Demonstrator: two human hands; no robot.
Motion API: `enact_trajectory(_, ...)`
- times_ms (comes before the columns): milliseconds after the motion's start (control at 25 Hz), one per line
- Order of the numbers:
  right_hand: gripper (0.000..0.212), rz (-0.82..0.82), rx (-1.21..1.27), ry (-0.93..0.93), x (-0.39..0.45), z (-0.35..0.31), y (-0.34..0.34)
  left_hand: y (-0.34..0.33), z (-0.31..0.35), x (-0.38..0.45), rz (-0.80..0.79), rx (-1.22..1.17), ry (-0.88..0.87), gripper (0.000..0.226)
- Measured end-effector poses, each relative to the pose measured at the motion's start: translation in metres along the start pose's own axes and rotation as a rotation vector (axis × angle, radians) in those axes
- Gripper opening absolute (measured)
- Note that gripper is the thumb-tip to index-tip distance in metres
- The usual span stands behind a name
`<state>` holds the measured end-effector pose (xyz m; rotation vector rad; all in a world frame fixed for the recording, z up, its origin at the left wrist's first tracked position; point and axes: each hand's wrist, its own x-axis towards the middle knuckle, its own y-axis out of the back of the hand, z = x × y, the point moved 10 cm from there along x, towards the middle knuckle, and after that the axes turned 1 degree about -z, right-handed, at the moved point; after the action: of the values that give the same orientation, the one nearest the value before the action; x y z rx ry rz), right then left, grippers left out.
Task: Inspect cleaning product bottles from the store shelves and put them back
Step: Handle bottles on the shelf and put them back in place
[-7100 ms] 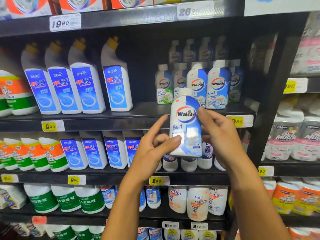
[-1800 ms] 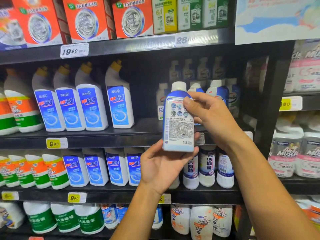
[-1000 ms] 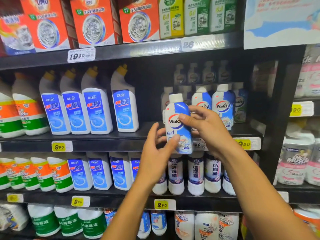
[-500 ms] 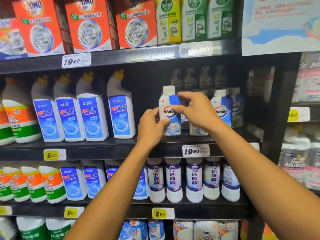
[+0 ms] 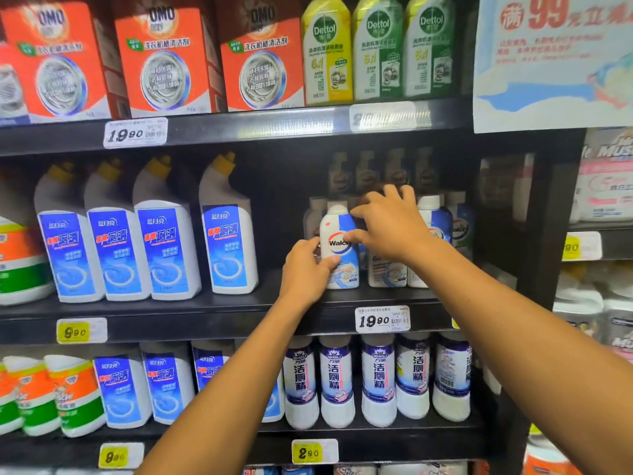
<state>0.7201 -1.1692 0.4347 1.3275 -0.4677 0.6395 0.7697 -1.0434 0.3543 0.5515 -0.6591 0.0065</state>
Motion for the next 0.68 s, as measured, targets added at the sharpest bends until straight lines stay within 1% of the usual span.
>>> enact_trajectory(120,0.045,-0.029,-0.032,-0.035,0.000,0.012,0.006,-0.004,-0.002,0.002,-0.001,-0.013,0.002,0.034)
enact_trajectory(200,0.047,-0.011,-0.005,-0.101,0.002,0.032,0.018,-0.006,-0.005,0.005,-0.015,-0.018,0.010,0.035)
enact_trajectory(240,0.049,-0.029,0.026,-0.129,0.004,0.043,0.021,-0.006,-0.007,0.005,-0.032,-0.031,0.019,0.036)
enact_trajectory(280,0.050,-0.069,0.062,-0.149,0.005,0.053,0.022,-0.007,-0.009,0.004,-0.051,-0.059,0.031,0.041)
enact_trajectory(360,0.060,-0.200,0.109,-0.163,0.003,0.066,0.015,-0.005,-0.012,0.002,-0.055,-0.136,0.056,0.060)
enact_trajectory(400,0.065,-0.267,0.111,-0.156,-0.001,0.067,0.010,0.000,-0.014,0.001,-0.021,-0.164,0.065,0.068)
enact_trajectory(440,0.064,-0.305,0.105,-0.144,-0.004,0.067,0.005,0.006,-0.013,0.000,0.028,-0.176,0.062,0.072)
enact_trajectory(520,0.052,-0.310,0.101,-0.129,-0.008,0.066,-0.001,0.015,-0.005,-0.004,0.108,-0.172,0.012,0.065)
enact_trajectory(600,0.056,-0.284,0.127,-0.125,-0.010,0.064,-0.002,0.019,0.010,-0.010,0.153,-0.156,-0.070,0.052)
enact_trajectory(680,0.060,-0.246,0.144,-0.123,-0.011,0.063,-0.002,0.020,0.023,-0.017,0.180,-0.145,-0.142,0.046)
